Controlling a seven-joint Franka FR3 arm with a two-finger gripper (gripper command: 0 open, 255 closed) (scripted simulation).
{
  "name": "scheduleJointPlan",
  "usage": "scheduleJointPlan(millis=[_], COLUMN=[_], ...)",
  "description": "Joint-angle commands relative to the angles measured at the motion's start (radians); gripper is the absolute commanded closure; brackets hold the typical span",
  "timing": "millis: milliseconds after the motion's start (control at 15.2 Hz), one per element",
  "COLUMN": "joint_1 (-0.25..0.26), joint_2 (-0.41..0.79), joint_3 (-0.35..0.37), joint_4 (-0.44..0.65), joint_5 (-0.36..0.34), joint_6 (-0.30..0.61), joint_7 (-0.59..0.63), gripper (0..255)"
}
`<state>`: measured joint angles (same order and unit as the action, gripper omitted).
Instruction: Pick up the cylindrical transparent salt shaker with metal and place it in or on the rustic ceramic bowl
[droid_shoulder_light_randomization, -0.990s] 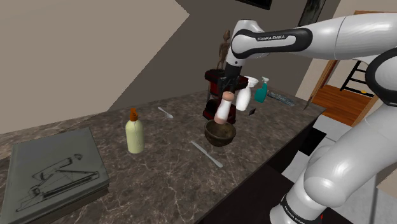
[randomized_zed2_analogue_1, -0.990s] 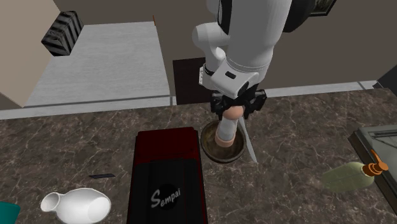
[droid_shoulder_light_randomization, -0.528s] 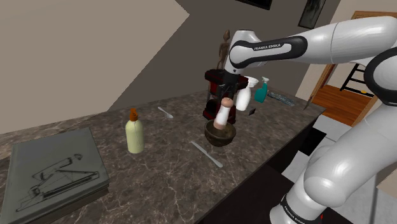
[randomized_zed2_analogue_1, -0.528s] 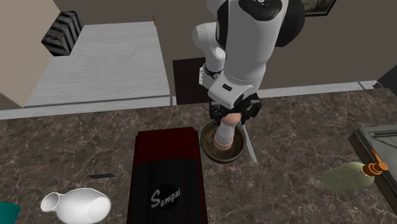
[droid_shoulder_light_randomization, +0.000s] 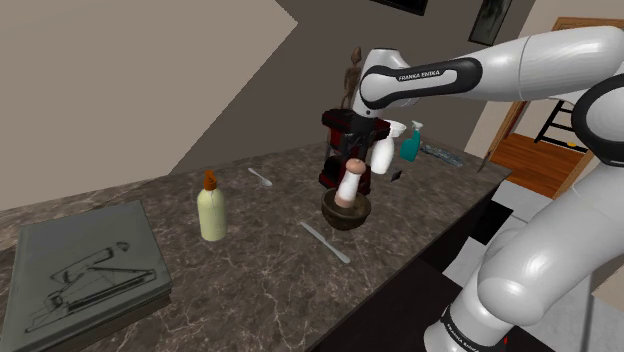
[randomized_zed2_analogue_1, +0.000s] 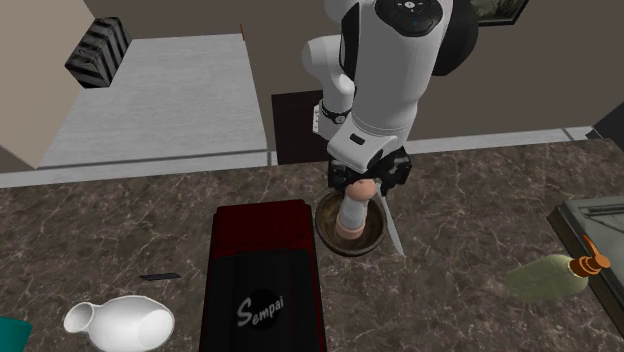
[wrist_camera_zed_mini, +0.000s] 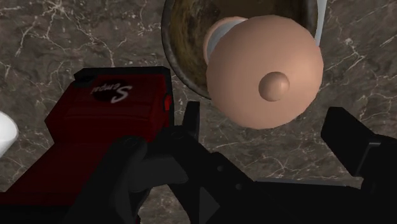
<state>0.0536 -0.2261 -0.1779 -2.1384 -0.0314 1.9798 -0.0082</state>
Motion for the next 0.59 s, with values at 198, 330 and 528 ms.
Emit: scheduleJointPlan(millis=[198, 330, 528], joint_1=[0.0, 0.0, 0.001], joint_2=[0.0, -0.007, -0.021], joint_3=[0.0, 0.001, 0.004], joint_4=[0.0, 0.026, 0.107], joint_5=[0.0, -0.001, -0.002], joint_6=[0.0, -0.034, -0.127], joint_7=[0.0, 0.001, 0.002], gripper=[0, 0, 0])
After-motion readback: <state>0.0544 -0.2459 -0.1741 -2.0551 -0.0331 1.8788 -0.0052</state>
